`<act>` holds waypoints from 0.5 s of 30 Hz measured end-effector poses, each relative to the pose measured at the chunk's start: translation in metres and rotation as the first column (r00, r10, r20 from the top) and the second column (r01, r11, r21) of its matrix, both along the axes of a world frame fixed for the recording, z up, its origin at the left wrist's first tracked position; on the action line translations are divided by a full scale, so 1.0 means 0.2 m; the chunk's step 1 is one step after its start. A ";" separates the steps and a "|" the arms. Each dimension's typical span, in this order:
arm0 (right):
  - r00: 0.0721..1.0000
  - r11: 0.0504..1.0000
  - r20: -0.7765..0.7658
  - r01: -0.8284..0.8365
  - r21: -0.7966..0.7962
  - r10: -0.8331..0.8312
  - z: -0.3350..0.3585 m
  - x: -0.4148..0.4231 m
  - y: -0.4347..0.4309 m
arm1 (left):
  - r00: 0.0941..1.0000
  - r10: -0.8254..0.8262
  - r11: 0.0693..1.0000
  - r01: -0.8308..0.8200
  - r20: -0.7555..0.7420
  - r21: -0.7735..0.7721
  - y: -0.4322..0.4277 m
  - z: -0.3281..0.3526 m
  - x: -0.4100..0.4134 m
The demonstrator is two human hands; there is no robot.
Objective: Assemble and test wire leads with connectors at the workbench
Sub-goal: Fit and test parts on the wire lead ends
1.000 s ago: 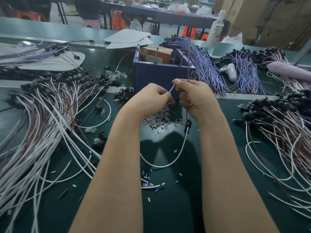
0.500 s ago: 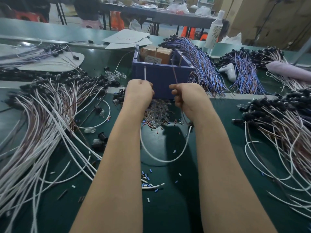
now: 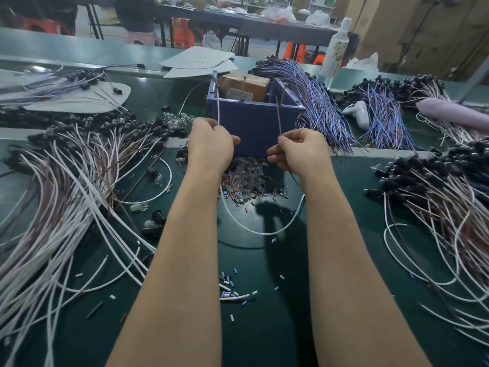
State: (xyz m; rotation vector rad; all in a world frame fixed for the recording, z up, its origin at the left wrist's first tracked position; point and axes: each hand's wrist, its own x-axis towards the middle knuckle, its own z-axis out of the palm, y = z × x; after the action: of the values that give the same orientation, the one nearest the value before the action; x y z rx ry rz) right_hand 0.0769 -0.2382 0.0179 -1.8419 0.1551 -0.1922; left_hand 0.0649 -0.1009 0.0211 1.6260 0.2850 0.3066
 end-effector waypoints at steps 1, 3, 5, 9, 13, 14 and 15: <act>1.000 1.000 -0.005 0.001 0.007 -0.001 0.00 0.00 0.00 | 1.000 -0.006 1.000 0.006 0.001 -0.013 -0.01 0.01 0.00; 1.000 1.000 -0.013 0.005 0.022 -0.005 0.00 0.00 0.01 | 1.000 -0.016 0.999 0.016 0.021 -0.028 -0.02 0.01 -0.01; 1.000 0.999 -0.019 0.009 0.041 -0.008 0.00 0.00 0.00 | 0.999 -0.029 0.999 0.031 0.044 -0.039 -0.02 0.00 -0.01; 0.999 0.997 -0.031 0.021 0.075 -0.019 0.00 0.00 0.00 | 1.000 -0.017 0.994 0.014 0.025 0.111 0.00 -0.03 -0.01; 0.999 0.996 -0.036 0.030 0.089 -0.027 0.01 0.00 0.00 | 1.000 -0.028 0.974 0.024 0.015 0.224 -0.01 -0.05 0.00; 0.999 0.996 -0.036 0.033 0.084 -0.030 0.01 -0.01 0.00 | 0.999 -0.045 0.976 0.040 0.015 0.212 -0.01 -0.05 0.01; 0.999 0.996 -0.036 0.037 0.077 -0.034 0.01 -0.01 0.00 | 0.998 -0.059 0.977 0.054 0.016 0.205 -0.02 -0.05 0.01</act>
State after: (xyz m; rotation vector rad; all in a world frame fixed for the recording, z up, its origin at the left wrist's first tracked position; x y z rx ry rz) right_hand 0.0755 -0.2384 0.0195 -1.7667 0.2165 -0.1768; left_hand 0.0665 -0.1050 0.0106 1.8296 0.1947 0.3181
